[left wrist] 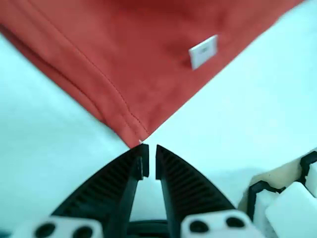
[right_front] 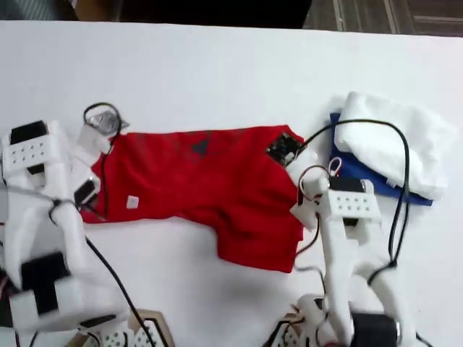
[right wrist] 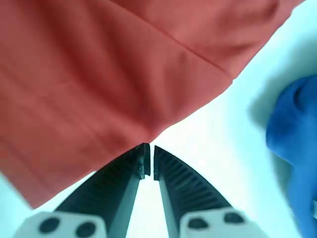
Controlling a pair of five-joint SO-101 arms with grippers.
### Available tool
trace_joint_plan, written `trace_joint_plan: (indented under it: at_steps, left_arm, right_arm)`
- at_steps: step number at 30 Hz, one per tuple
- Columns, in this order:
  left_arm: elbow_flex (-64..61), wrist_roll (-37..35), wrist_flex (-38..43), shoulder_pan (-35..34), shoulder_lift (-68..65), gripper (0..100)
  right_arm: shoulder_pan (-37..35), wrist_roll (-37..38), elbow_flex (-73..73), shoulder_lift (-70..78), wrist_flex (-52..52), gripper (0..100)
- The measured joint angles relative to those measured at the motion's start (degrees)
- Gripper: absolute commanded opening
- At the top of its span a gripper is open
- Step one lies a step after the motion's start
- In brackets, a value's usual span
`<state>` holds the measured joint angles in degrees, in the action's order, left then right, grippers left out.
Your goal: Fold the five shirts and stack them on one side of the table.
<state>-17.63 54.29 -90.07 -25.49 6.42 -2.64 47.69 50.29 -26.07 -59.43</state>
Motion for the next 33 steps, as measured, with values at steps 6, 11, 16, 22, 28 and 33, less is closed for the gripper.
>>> trace_joint_plan:
  at_steps: [6,11,16,22,28,33]
  left_arm:
    - [0.0,-5.8,4.3,5.6,5.8,6]
    - [0.0,-15.9,13.8,6.2,-4.5,6]
    - [0.0,-24.4,22.6,6.3,-15.8,6]
    - [0.1,-27.5,29.7,7.2,-23.0,6]
    - [1.2,-27.8,29.8,7.6,-24.5,6]
    - [1.2,-27.8,29.8,7.6,-24.5,6]
  right_arm:
    - [-9.4,-2.4,2.7,-10.6,-6.0,2.9]
    - [-14.9,-4.1,10.2,-10.8,-3.7,18.3]
    - [-15.6,-4.3,11.5,-7.2,-0.6,19.9]
    - [-15.6,-4.6,11.5,0.0,4.2,18.6]
    - [-15.8,-4.7,10.7,6.3,5.2,18.3]
    - [-15.6,-4.7,10.7,6.9,5.3,7.1]
